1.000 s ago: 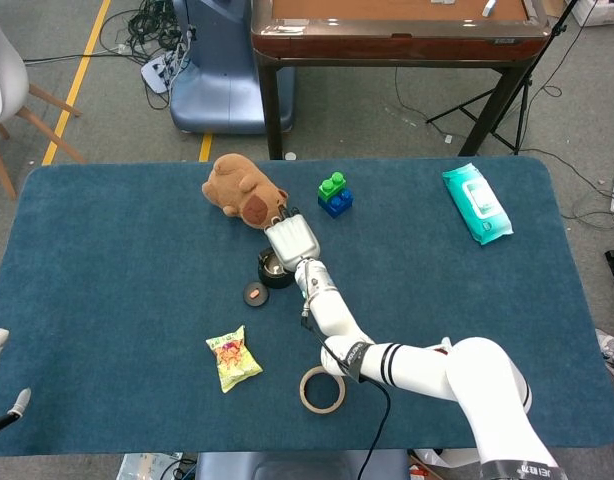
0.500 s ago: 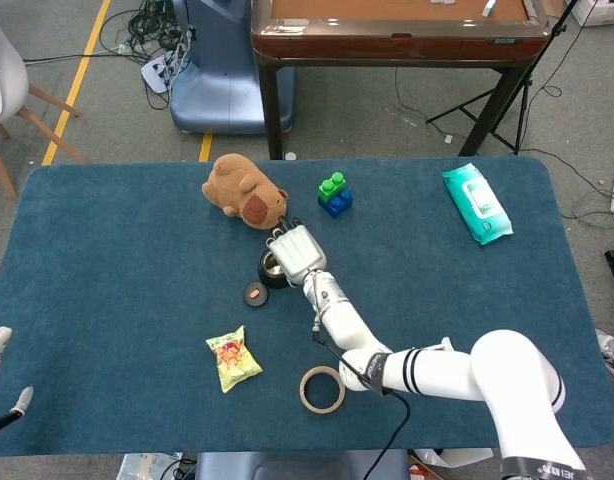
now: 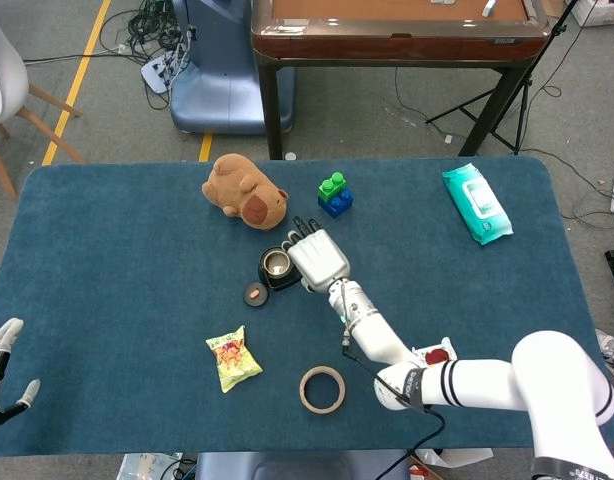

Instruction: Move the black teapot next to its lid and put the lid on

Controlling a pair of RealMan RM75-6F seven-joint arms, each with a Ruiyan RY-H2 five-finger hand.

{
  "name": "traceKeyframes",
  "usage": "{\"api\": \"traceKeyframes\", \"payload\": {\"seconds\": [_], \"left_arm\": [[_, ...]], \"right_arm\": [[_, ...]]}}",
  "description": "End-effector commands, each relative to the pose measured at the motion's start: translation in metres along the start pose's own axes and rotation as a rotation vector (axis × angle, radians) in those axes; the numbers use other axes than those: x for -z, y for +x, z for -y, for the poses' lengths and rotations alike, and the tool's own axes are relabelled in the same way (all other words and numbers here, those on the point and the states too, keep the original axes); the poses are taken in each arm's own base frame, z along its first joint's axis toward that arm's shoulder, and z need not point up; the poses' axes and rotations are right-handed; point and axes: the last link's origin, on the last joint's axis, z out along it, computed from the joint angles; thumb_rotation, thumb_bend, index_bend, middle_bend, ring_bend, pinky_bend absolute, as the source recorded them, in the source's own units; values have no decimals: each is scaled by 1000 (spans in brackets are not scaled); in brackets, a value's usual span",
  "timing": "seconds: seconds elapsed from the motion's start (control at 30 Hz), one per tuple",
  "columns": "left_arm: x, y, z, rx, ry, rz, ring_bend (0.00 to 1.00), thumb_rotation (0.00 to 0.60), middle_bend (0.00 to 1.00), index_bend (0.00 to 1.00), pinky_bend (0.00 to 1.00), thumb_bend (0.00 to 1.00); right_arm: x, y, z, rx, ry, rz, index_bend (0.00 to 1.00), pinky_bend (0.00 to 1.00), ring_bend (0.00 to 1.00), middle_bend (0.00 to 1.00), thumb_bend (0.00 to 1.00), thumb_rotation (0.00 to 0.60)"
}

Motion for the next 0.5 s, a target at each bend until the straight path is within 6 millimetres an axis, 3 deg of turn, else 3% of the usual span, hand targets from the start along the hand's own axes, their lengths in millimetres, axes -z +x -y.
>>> {"api": "traceKeyframes", "payload": {"seconds": [0.03,0.3,0.5], "left_arm": [[-12,4,-3,3,-41,11,63,600,91,56,61,278],[-56,12,-22,-6,-205,81,63,600,91,67,61,278],[-93,15,-45,-18,-323,150,66,600,91,129,61,276]], "right_arm": [[20,1,-26,-33,-48,-39,359,164,70,260,200,600],[77,2,-90,-101,-163,-136,357,164,70,263,201,600],[119,10,-124,-91,-232,-191,357,164,70,263,200,600]]}}
